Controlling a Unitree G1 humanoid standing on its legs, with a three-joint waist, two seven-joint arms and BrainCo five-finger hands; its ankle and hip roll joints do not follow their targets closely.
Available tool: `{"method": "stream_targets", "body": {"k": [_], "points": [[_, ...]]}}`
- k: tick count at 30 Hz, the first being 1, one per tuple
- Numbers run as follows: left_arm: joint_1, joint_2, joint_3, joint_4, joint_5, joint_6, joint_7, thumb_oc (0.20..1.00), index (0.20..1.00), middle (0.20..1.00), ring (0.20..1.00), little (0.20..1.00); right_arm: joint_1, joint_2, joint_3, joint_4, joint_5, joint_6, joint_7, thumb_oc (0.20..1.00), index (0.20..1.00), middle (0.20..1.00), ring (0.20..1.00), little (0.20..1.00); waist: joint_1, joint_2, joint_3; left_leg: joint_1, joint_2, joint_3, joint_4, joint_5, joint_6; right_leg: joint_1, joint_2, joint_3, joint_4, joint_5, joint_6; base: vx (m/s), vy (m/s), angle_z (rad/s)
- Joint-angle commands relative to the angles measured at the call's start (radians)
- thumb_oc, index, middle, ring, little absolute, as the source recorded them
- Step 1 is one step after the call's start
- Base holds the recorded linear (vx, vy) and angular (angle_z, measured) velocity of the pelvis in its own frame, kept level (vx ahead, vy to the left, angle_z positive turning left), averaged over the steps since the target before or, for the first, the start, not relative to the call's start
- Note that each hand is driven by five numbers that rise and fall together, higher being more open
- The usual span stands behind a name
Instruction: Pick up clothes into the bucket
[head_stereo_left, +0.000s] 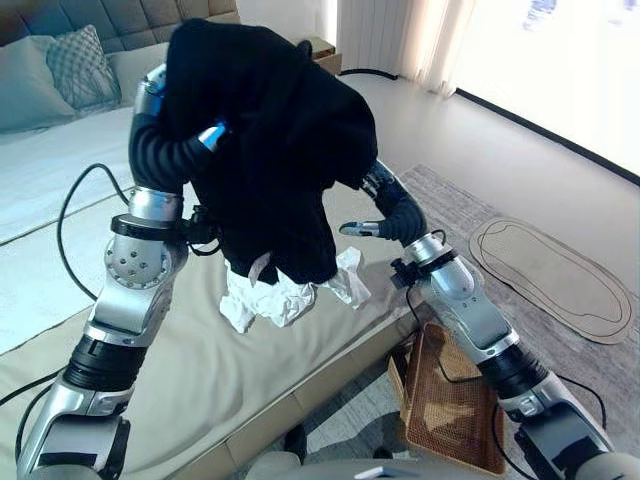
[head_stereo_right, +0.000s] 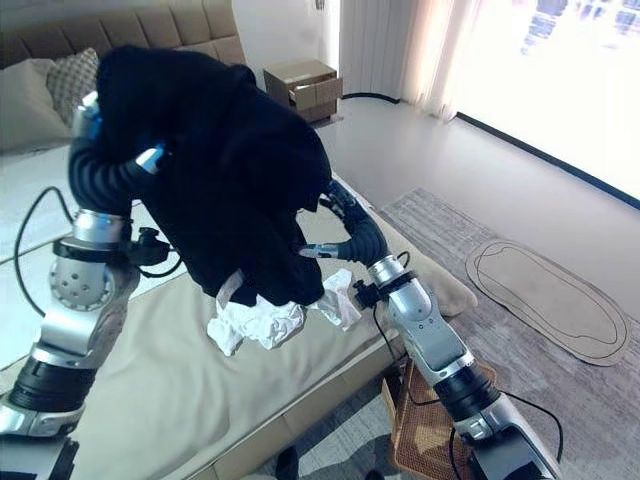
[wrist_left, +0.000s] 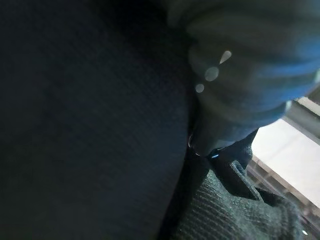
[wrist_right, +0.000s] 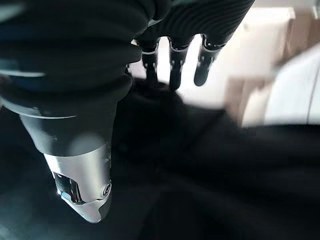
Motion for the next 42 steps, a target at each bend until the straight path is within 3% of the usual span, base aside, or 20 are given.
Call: {"method": "stream_targets", "body": {"k": [1, 7, 13, 22, 33, 42], "points": [[-0.079, 0.024, -0.026, -0.009, -0.112, -0.024, -0.032, 0.200, 0.200, 0.200, 0.200, 0.200, -0.102, 0.028, 0.041, -0.076, 0.192, -0.002, 0.069, 1.000, 1.000, 1.000, 1.000, 1.000, 0.009, -0.045, -0.072, 0.097, -0.009, 0.047, 0.044, -0.132, 0.003, -0.017, -0.006, 0.013, 0.047, -0.054, 0.006, 0.00, 0.000, 0.00], [-0.095, 0.044, -0.103, 0.004, -0.231, 0.010, -0.102, 0.200, 0.200, 0.200, 0.200, 0.200, -0.153, 0.038, 0.141, -0.114, 0.428, 0.051, 0.132, 1.000, 1.000, 1.000, 1.000, 1.000, 0.011, -0.049, -0.073, 0.104, -0.007, 0.052, 0.040, -0.129, 0.000, -0.007, -0.007, 0.017, 0.040, -0.050, 0.006, 0.00, 0.000, 0.00], [-0.089, 0.072, -0.134, 0.043, -0.205, 0.031, -0.106, 0.200, 0.200, 0.200, 0.200, 0.200, -0.217, 0.026, 0.191, -0.185, 0.535, 0.057, 0.156, 1.000, 1.000, 1.000, 1.000, 1.000, 0.009, -0.050, -0.071, 0.110, -0.004, 0.060, 0.037, -0.128, -0.002, -0.004, -0.008, 0.021, 0.034, -0.045, 0.008, 0.00, 0.000, 0.00], [-0.055, 0.064, -0.172, 0.102, -0.162, 0.065, -0.119, 0.200, 0.200, 0.200, 0.200, 0.200, -0.258, 0.011, 0.243, -0.210, 0.626, 0.083, 0.152, 1.000, 1.000, 1.000, 1.000, 1.000, 0.001, -0.052, -0.065, 0.112, -0.002, 0.075, 0.033, -0.124, -0.004, -0.008, -0.007, 0.032, 0.032, -0.040, 0.009, -0.01, 0.000, -0.03], [-0.099, 0.057, -0.299, 0.112, -0.188, 0.110, -0.155, 0.200, 0.200, 0.200, 0.200, 0.200, -0.295, 0.025, 0.317, -0.224, 0.720, 0.086, 0.093, 1.000, 1.000, 1.000, 1.000, 1.000, -0.011, -0.055, -0.057, 0.102, -0.001, 0.084, 0.036, -0.120, -0.004, -0.021, -0.007, 0.037, 0.034, -0.032, 0.010, -0.01, 0.001, -0.02], [-0.175, -0.045, -0.411, 0.149, -0.156, 0.152, -0.116, 0.200, 0.200, 0.200, 0.200, 0.200, -0.235, 0.116, 0.311, -0.208, 0.668, 0.071, -0.014, 1.000, 1.000, 1.000, 1.000, 1.000, -0.025, -0.054, -0.049, 0.086, -0.004, 0.085, 0.040, -0.119, 0.001, -0.035, -0.011, 0.048, 0.038, -0.028, 0.012, 0.00, 0.000, 0.00]]}}
